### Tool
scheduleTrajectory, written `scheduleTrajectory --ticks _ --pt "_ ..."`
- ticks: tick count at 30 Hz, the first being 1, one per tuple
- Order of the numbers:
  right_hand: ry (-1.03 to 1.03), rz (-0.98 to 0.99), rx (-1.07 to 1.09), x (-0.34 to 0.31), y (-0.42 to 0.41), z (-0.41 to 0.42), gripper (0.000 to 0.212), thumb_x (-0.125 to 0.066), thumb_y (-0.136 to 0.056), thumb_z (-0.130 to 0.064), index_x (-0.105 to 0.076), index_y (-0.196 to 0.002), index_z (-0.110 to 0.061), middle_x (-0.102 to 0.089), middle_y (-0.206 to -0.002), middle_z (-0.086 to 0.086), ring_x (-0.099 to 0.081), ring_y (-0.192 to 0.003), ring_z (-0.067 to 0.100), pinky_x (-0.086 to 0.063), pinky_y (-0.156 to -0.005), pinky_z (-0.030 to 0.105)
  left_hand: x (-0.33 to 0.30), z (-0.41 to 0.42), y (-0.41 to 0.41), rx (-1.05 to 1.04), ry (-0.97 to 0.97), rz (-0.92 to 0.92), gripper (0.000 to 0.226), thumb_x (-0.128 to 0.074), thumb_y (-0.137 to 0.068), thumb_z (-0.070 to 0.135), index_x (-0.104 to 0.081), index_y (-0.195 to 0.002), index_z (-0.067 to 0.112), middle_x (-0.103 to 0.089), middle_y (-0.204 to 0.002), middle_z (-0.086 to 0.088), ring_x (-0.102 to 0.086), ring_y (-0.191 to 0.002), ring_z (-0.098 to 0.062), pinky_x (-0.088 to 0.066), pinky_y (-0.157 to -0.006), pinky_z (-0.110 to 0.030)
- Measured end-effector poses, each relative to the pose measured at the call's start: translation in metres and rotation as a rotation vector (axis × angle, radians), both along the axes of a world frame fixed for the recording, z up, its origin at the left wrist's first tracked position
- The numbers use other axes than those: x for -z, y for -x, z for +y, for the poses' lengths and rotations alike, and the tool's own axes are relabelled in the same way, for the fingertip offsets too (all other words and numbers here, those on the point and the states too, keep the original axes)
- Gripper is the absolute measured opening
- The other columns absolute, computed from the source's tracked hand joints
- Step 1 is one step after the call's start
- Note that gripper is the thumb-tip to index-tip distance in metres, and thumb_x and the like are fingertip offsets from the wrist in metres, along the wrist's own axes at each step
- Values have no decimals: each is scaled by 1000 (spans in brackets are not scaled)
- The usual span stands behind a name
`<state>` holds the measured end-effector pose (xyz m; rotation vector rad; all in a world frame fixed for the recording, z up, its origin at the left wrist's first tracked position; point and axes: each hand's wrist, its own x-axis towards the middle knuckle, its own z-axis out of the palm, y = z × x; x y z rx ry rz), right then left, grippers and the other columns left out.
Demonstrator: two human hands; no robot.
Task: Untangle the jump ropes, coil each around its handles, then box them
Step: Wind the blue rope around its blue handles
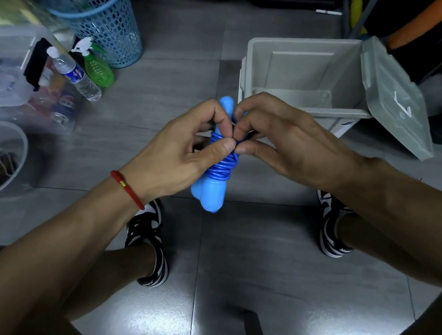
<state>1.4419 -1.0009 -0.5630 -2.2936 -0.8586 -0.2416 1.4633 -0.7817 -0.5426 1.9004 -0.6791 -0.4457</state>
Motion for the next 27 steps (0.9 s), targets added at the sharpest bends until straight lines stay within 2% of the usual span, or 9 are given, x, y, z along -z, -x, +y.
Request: scheduleTrajectory --ticks 4,9,17,22,27 --pt "89 -129 15 6 2 0 24 -61 -100 -18 -62 -114 2 -54 -126 18 -66 -90 26 -58 -76 41 -2 1 0 -14 1 8 19 -64 -94 22 -52 -101 8 -66 -103 5 -66 -102 -18 -56 -91 -51" --pt "112 -184 27 4 3 0 25 -60 -99 -17 -65 -113 4 -60 -122 20 -68 -98 29 -60 -77 42 1 1 3 -27 29 44 22 -64 -92 27 -51 -100 12 -68 -104 -5 -68 -102 -25 -55 -89 -56" --pt "23 19 76 -3 3 9 16 -70 -90 -12 -65 -103 -3 -60 -112 8 -64 -94 20 -57 -83 34 2 -1 5 -93 11 28 23 -67 -89 23 -52 -98 8 -67 -100 -10 -70 -95 -29 -57 -81 -54" --pt "-2 60 139 -10 3 11 14 -73 -87 -12 -65 -96 -5 -61 -108 5 -64 -91 14 -57 -83 27 -5 2 1 -37 7 107 18 -65 -91 12 -53 -104 8 -68 -107 -10 -70 -98 -26 -58 -89 -48" --pt "13 -25 201 -9 4 14 13 -71 -86 -10 -63 -95 -4 -62 -111 9 -65 -88 21 -58 -76 39 -7 -4 -3 -100 19 77 19 -69 -89 -2 -56 -98 8 -70 -98 -13 -72 -85 -26 -59 -79 -31"
